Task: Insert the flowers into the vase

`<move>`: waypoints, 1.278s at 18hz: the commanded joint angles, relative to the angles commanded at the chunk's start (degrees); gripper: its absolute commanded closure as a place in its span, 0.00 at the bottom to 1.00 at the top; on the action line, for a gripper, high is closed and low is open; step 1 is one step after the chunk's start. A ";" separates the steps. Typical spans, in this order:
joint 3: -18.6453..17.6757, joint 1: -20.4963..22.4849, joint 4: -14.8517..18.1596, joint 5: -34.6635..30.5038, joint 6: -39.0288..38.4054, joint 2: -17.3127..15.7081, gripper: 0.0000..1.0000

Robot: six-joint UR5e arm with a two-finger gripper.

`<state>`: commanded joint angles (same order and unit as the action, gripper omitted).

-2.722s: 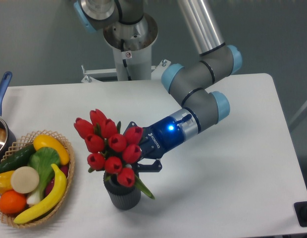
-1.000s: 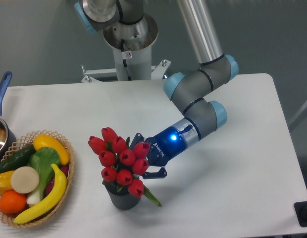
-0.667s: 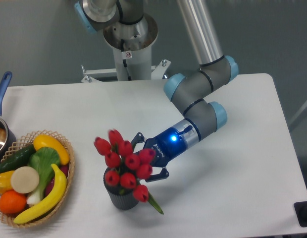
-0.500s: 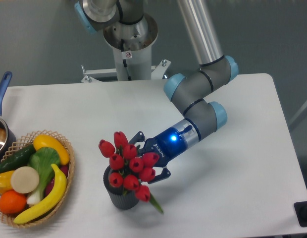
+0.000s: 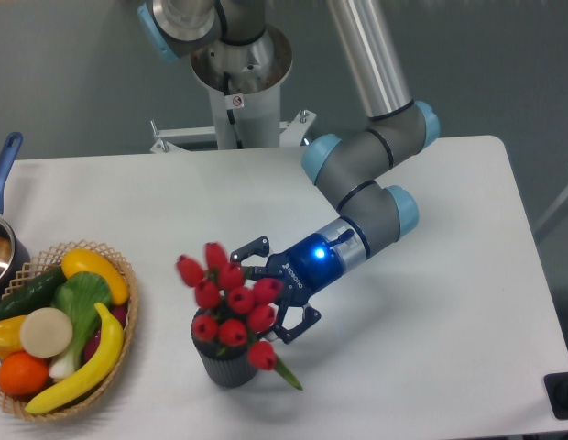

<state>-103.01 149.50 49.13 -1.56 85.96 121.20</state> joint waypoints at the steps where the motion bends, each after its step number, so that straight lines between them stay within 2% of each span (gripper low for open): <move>1: -0.09 0.09 0.00 -1.06 0.26 -0.18 0.00; 6: -0.61 1.05 0.09 -4.75 0.18 -2.63 0.00; 12: -2.63 6.31 0.09 -7.66 0.09 -9.04 0.00; 16: -1.41 11.76 -0.09 -18.10 0.35 -11.95 0.00; 19: -0.18 14.06 -0.18 -25.84 0.35 -13.71 0.00; 21: 0.35 15.72 -0.35 -26.56 0.26 -14.85 0.00; 23: 0.96 17.22 -0.26 -27.00 0.18 -17.39 0.00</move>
<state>-102.04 166.72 48.87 -28.56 86.13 103.81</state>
